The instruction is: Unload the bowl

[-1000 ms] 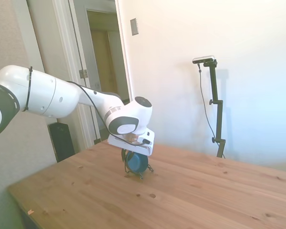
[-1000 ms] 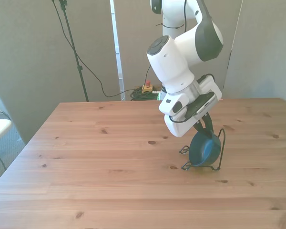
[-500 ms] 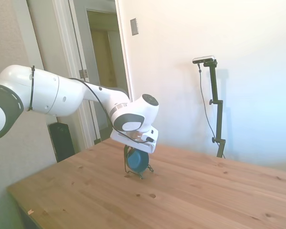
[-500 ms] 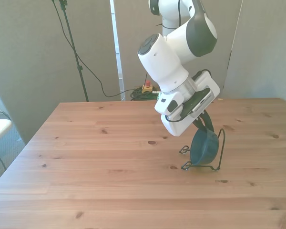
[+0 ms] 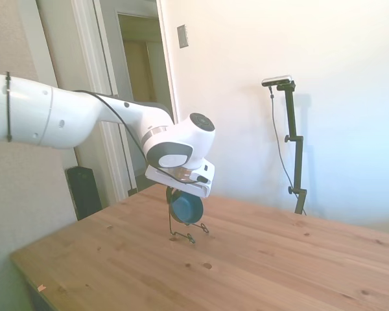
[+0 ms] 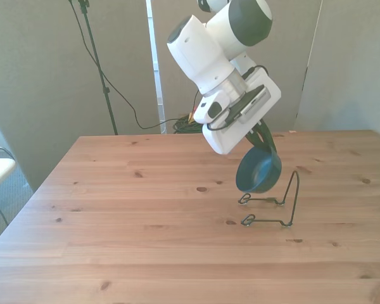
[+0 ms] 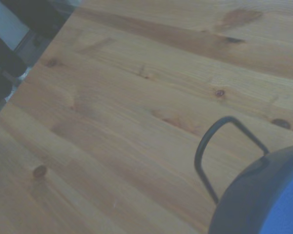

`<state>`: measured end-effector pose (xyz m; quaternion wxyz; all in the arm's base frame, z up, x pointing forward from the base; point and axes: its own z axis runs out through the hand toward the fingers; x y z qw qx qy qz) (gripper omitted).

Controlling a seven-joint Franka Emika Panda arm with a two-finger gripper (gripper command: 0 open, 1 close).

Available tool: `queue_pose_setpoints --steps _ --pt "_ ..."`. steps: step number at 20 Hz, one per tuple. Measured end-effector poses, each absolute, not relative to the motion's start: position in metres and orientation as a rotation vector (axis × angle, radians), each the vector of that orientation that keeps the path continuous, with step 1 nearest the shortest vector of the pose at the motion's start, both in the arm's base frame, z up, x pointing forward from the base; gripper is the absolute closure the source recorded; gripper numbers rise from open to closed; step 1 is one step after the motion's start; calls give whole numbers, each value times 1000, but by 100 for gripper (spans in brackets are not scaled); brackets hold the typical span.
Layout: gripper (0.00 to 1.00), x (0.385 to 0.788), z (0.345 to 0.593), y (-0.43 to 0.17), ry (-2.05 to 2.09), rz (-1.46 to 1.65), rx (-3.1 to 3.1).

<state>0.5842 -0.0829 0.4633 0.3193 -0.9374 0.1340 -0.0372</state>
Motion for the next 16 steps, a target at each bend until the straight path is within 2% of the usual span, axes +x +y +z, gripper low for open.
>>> queue_pose_setpoints --steps 4,10,16 --pt "100 541 465 -85 352 -64 -2485" --pt "100 499 436 -84 341 78 -2631" --pt "100 474 411 -87 373 181 -2831"
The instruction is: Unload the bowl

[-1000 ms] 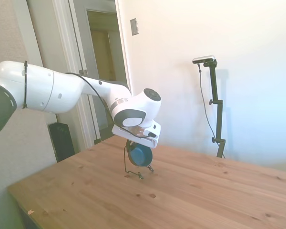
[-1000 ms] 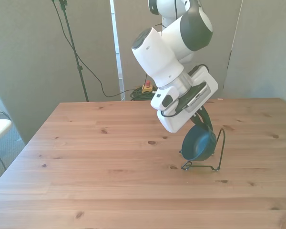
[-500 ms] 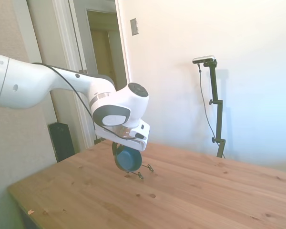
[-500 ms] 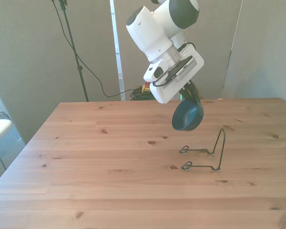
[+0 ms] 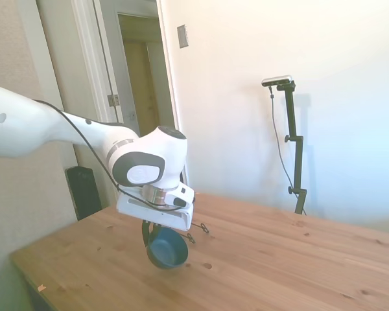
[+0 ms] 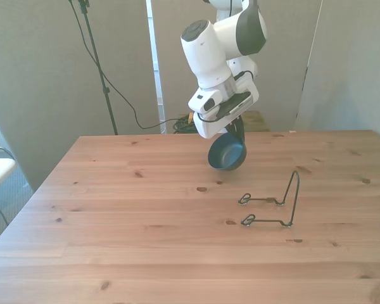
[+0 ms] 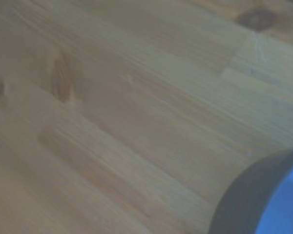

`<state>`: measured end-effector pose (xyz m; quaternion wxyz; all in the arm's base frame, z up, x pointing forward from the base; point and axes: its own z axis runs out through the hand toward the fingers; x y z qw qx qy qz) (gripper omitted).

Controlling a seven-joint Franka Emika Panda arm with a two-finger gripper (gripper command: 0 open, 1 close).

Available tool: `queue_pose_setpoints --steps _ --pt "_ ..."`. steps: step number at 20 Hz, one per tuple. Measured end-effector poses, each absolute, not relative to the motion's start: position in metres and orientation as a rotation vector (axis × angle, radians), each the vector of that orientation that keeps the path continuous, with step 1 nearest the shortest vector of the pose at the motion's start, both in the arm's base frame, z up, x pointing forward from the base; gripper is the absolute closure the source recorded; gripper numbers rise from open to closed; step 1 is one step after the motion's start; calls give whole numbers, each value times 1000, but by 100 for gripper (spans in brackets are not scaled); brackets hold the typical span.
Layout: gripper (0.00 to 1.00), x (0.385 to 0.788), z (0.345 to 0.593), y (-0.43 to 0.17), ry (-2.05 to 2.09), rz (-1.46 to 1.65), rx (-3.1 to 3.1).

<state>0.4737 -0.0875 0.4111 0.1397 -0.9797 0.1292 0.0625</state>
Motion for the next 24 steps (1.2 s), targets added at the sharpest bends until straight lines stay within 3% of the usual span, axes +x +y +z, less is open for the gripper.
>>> queue_pose_setpoints --steps 5,8,9,24 --pt "100 462 384 -65 439 90 -2971" --pt "100 456 381 -50 459 71 -3007" --pt "0 454 381 -48 462 72 -3016" --pt "0 444 361 -34 561 97 -3111"
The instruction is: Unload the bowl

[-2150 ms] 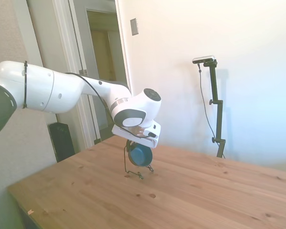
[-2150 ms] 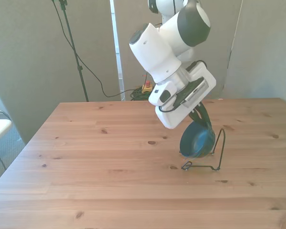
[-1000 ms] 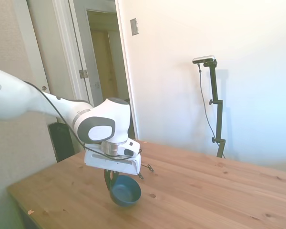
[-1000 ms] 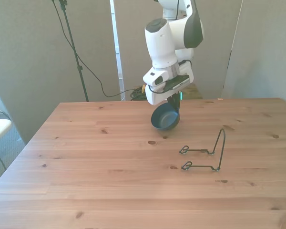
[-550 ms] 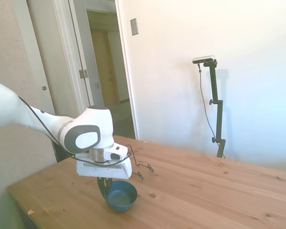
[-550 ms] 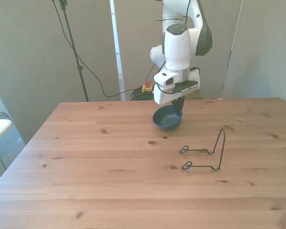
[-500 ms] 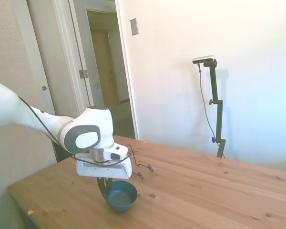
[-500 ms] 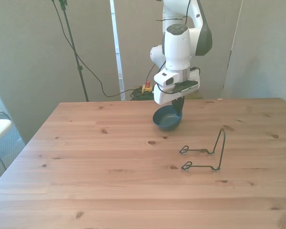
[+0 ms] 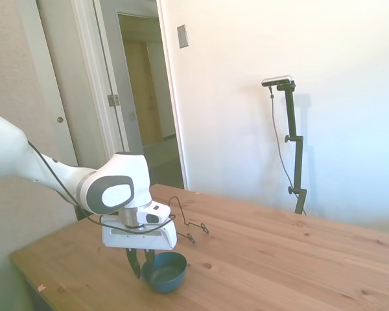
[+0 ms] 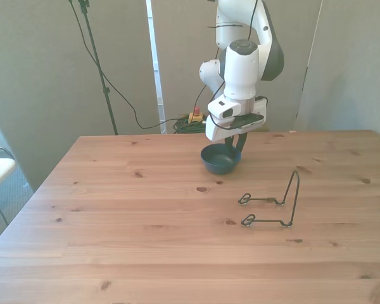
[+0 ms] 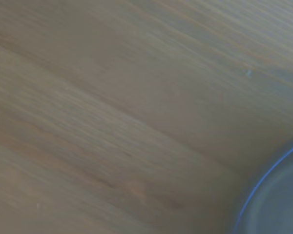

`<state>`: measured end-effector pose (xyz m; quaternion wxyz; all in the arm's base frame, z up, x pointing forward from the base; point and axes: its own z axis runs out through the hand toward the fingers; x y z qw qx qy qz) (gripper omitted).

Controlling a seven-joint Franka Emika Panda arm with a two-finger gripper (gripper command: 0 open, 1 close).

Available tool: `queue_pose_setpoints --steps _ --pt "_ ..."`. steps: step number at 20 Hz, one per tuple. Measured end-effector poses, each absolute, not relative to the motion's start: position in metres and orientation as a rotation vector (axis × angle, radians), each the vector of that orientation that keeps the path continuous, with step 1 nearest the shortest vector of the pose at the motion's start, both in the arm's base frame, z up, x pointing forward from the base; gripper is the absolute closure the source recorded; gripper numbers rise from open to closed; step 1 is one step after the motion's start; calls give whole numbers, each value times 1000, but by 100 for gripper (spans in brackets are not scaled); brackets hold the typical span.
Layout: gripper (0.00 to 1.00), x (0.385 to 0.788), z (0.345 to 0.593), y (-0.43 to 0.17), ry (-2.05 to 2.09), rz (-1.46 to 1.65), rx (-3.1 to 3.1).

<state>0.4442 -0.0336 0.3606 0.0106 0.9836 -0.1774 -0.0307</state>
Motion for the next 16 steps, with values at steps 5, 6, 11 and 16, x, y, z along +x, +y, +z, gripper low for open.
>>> queue_pose_setpoints --steps 5,6,11,16 --pt "0 448 375 -32 -712 -44 3044" --pt "0 448 381 -32 -748 -25 3038" --pt "0 437 428 -38 -1028 79 3024" --pt "0 426 465 -64 -1246 71 3025"
